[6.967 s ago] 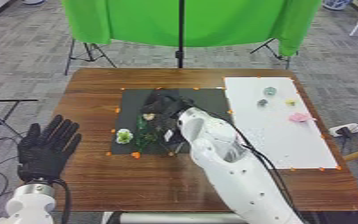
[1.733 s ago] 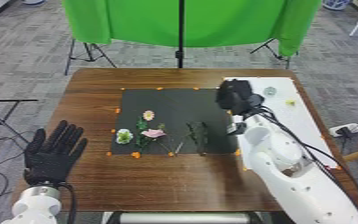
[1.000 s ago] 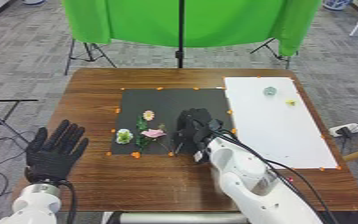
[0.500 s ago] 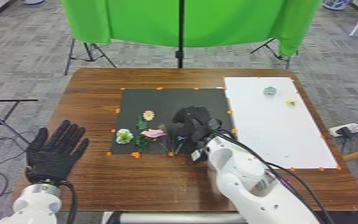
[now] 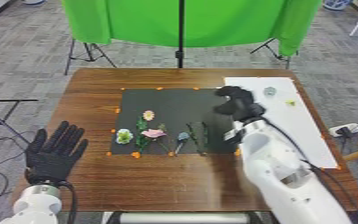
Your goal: Arrange flowers
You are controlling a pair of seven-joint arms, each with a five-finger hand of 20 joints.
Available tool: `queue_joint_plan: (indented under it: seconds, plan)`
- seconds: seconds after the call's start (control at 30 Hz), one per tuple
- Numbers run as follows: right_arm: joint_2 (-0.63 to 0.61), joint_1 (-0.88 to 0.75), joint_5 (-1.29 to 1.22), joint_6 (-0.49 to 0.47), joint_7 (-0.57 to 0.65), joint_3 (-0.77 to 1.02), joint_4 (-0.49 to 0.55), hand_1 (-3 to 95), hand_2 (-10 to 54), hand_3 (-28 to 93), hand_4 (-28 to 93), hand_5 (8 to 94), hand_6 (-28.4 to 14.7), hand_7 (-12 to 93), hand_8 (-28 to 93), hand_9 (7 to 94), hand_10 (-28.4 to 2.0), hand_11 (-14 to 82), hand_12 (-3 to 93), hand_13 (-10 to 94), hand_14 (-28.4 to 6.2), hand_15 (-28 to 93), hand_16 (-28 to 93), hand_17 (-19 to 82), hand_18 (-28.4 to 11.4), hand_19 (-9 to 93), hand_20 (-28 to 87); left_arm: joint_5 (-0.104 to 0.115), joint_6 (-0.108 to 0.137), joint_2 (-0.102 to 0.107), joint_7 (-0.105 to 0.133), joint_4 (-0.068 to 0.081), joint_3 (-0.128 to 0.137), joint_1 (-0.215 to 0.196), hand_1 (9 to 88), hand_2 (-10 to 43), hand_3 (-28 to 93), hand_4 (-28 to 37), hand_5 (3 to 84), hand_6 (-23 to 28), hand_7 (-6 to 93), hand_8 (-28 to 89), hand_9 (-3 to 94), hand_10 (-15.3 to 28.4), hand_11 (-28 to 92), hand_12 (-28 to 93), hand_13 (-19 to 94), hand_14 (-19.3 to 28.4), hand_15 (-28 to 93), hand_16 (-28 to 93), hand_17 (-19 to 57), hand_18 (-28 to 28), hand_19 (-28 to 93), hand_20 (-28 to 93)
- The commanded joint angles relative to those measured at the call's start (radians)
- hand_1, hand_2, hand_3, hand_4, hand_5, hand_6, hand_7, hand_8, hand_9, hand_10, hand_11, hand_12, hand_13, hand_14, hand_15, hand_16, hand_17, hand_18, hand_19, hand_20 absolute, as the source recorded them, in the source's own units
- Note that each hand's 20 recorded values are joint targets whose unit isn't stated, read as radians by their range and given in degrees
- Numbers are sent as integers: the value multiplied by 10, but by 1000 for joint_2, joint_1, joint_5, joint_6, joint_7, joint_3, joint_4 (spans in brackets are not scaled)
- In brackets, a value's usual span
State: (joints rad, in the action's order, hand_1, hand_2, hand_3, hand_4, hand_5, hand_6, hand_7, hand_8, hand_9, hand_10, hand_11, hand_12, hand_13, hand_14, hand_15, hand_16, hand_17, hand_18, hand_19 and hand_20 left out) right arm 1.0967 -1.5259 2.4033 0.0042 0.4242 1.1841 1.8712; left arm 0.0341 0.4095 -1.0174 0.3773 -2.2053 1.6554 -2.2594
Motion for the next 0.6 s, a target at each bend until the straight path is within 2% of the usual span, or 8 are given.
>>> queue_joint_plan:
  seconds: [0.03, 0.2, 0.33, 0.37, 0.43, 0.47, 0.53, 0.6]
  plan:
    - [-153, 84, 5, 1, 127, 238, -203, 397, -95, 811, -283, 498, -25, 142, -124, 435, -138, 80, 124, 393, -136, 282, 150, 178, -200, 691, 317, 8, 6, -8, 24, -9, 6, -34, 257, 143, 750, -283, 458, 95, 150, -116, 410, 148, 240, 100, 330, 137, 316, -63, -62, 134, 337, 113]
    - [-151, 174, 4, -76, 29, 232, -344, 404, -95, 814, -283, 468, -22, 139, -122, 404, -130, 66, 116, 362, -137, 198, 170, 155, -194, 653, 274, 14, 12, -7, 34, -10, 3, -36, 258, 143, 749, -283, 458, 95, 149, -116, 409, 148, 237, 100, 330, 137, 315, -63, -62, 134, 336, 113]
    - [-133, 254, 4, -140, 18, 182, -440, 419, -95, 812, -283, 447, -5, 152, -127, 409, -110, 74, 117, 385, -121, 187, 190, 151, -188, 641, 266, 14, 15, -9, 33, -7, -5, -30, 257, 143, 750, -283, 457, 95, 148, -115, 409, 148, 235, 101, 330, 137, 314, -62, -61, 134, 335, 113]
    - [-132, 268, 16, -159, 19, 166, -456, 425, -95, 810, -283, 439, -1, 153, -128, 408, -106, 74, 117, 387, -120, 187, 193, 152, -187, 639, 265, 8, 16, -6, 36, -7, -11, -26, 257, 143, 750, -283, 457, 95, 149, -115, 409, 149, 236, 101, 330, 137, 313, -62, -61, 134, 335, 113]
    - [-119, 278, 18, -218, -11, 171, -476, 435, -95, 806, -283, 436, 2, 154, -130, 407, -99, 72, 115, 394, -114, 184, 195, 153, -185, 637, 263, -48, 38, -3, 25, -7, -19, -22, 258, 143, 749, -283, 457, 95, 149, -115, 409, 150, 236, 101, 329, 137, 313, -61, -61, 134, 335, 114]
    - [-112, 288, 30, -259, -15, 168, -487, 442, -95, 803, -283, 435, 4, 155, -131, 407, -97, 72, 114, 398, -111, 182, 197, 154, -184, 636, 263, -59, 38, -3, 24, -7, -20, -24, 258, 143, 749, -283, 458, 95, 148, -115, 409, 150, 236, 101, 329, 137, 314, -61, -61, 134, 335, 114]
    - [-94, 304, 43, -385, -7, 179, -500, 461, -95, 788, -283, 435, 14, 156, -133, 417, -86, 73, 114, 426, -101, 177, 204, 158, -183, 633, 264, -56, 41, -3, 25, -8, -23, -19, 258, 142, 751, -283, 458, 95, 149, -115, 409, 150, 236, 101, 329, 137, 313, -61, -61, 134, 335, 113]
    - [-84, 301, 55, -453, 0, 191, -506, 476, -95, 782, -283, 442, 19, 157, -135, 426, -83, 73, 113, 440, -99, 174, 208, 165, -185, 632, 265, -61, 37, -1, 23, -7, -25, -19, 258, 141, 752, -283, 459, 96, 150, -115, 409, 149, 237, 102, 329, 136, 313, -61, -61, 134, 334, 113]
